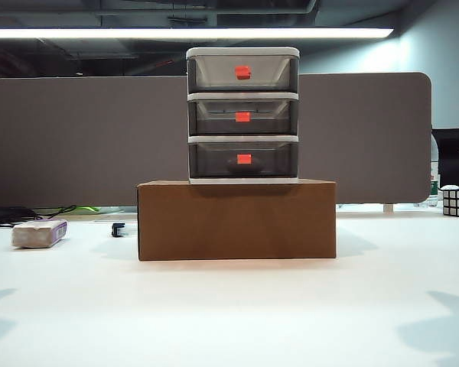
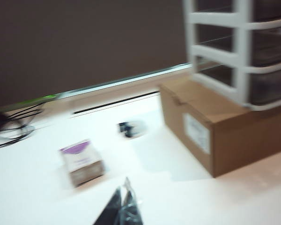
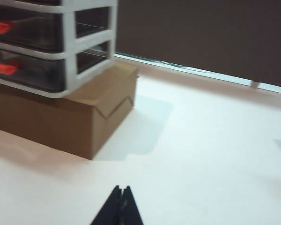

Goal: Open the third layer of the drawer on the table, pick up the earphone case on the table and put it in, and finally close the drawer.

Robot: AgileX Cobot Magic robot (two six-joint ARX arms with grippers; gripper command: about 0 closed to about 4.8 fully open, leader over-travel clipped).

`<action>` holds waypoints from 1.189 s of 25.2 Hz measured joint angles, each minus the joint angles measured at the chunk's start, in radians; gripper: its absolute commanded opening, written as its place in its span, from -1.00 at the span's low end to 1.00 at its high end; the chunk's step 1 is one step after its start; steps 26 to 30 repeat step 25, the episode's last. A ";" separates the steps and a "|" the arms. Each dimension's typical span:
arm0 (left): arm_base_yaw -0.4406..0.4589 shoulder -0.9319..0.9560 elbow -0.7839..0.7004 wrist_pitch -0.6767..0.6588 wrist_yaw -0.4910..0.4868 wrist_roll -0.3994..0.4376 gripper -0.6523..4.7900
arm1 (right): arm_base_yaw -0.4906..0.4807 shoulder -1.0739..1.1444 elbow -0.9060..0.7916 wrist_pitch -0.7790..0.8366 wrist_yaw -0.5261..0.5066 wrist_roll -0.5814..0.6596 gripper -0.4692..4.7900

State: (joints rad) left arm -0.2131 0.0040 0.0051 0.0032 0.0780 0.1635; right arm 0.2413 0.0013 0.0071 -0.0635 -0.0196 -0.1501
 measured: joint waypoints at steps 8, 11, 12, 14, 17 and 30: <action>0.175 0.000 0.000 0.020 0.079 -0.051 -0.78 | -0.141 0.000 0.000 0.028 -0.008 0.018 -0.84; 0.175 0.000 0.000 0.010 0.106 -0.084 -0.78 | -0.138 0.000 0.000 0.029 -0.008 0.019 -0.84; 0.175 0.000 0.000 0.005 0.106 -0.087 -0.78 | -0.138 0.000 0.000 0.029 -0.008 0.019 -0.84; 0.175 0.000 0.000 0.002 0.107 -0.088 -0.78 | -0.138 0.000 0.000 0.029 -0.008 0.019 -0.84; 0.175 0.000 0.000 0.001 0.109 -0.090 -0.78 | -0.138 0.000 0.000 0.029 -0.008 0.019 -0.84; 0.175 0.000 0.000 0.000 0.109 -0.090 -0.78 | -0.138 0.000 0.000 0.029 -0.008 0.019 -0.84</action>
